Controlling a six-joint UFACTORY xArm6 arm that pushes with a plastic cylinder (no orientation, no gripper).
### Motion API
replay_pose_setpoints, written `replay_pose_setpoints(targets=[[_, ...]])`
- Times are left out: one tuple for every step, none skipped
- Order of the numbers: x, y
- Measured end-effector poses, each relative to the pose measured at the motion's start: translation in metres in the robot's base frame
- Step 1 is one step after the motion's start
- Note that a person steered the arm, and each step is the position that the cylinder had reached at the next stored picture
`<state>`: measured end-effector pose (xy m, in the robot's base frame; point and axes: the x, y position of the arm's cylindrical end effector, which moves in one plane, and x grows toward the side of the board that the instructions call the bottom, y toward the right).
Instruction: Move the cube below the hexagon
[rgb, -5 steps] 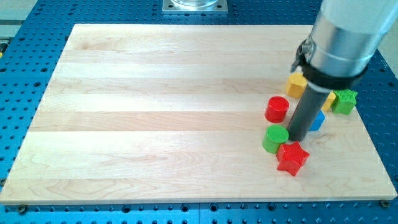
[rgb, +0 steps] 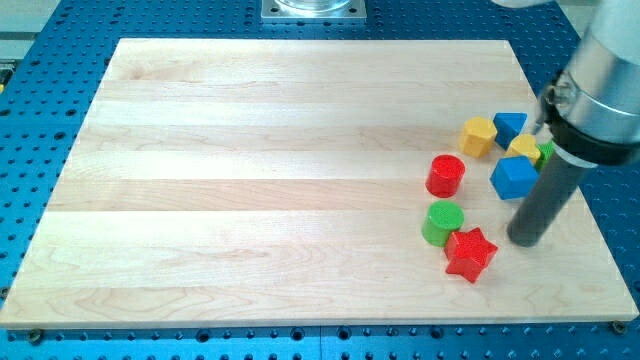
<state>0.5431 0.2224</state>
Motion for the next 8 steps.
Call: replay_pose_setpoints(targets=[[0.001,0.015],[-0.025,0.03],[-0.069,0.028],[-0.072,0.025],[-0.072,0.007],[-0.055,0.007],[-0.041,0.006],[-0.041,-0.007]])
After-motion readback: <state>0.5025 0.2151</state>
